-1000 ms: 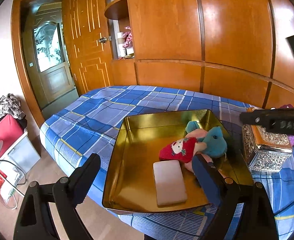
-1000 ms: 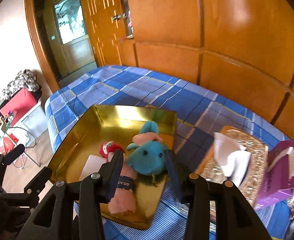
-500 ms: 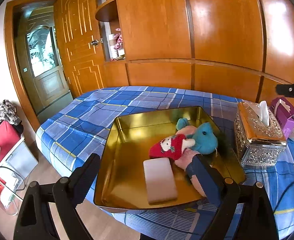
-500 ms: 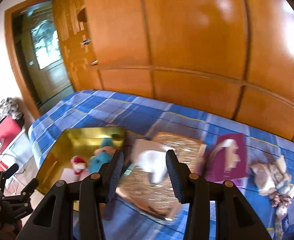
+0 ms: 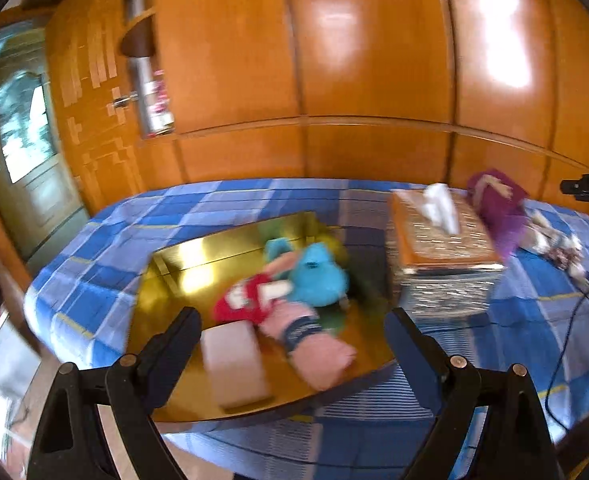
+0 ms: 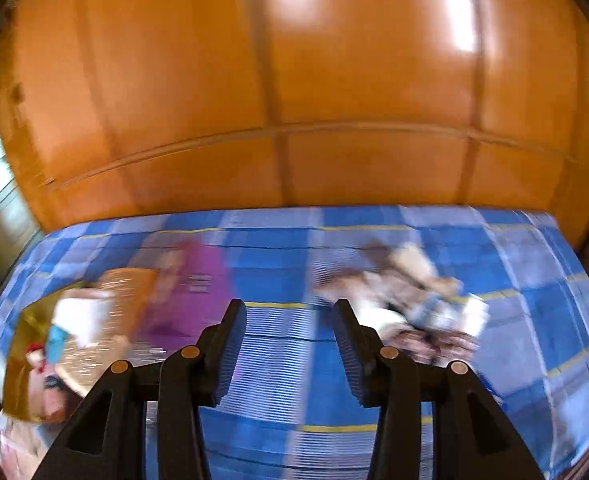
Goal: Organize soft objects
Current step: 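Move both tools back toward the remaining soft items on the bed, then grasp the white printed plastic bag with the left gripper, then carry the plastic bag into the gold tray and open the left gripper while the right grasps the brown scrunchie, then carry the brown scrunchie into the gold tray and release it with the right gripper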
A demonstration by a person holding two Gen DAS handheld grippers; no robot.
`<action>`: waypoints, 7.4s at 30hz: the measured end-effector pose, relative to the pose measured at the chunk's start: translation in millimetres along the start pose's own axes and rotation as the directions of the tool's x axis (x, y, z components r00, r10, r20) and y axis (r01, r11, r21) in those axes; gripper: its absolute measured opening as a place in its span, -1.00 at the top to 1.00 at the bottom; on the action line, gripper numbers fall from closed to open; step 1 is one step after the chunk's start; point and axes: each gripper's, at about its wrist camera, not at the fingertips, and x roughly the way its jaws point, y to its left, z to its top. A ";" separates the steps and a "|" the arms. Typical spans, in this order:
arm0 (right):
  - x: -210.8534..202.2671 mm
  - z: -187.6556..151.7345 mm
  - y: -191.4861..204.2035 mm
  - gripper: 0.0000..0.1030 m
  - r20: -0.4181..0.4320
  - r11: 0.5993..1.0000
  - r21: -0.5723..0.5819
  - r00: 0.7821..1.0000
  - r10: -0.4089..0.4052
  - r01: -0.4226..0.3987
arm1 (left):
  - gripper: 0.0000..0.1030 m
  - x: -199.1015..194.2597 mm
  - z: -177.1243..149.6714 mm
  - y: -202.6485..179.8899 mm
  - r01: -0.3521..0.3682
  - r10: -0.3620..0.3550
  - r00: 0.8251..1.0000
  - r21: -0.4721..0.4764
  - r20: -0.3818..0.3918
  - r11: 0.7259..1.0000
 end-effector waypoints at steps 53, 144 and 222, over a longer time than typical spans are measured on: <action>38.2 -48.4 -212.9 0.03 -0.056 0.791 0.610 0.998 -0.011 0.043 | -0.80 248.6 121.4 -432.1 0.429 -0.334 0.799 0.084 -0.499 0.899; 134.0 -57.0 -141.7 0.34 -0.416 0.961 0.051 0.881 -0.227 0.271 | 0.06 203.8 225.4 -132.5 0.146 -0.147 0.974 -0.016 -0.170 0.989; 48.3 85.4 254.9 0.40 -0.182 0.819 -0.475 0.946 0.267 -0.323 | -0.89 36.1 -35.0 58.0 -0.164 0.146 0.982 -0.160 -0.116 0.973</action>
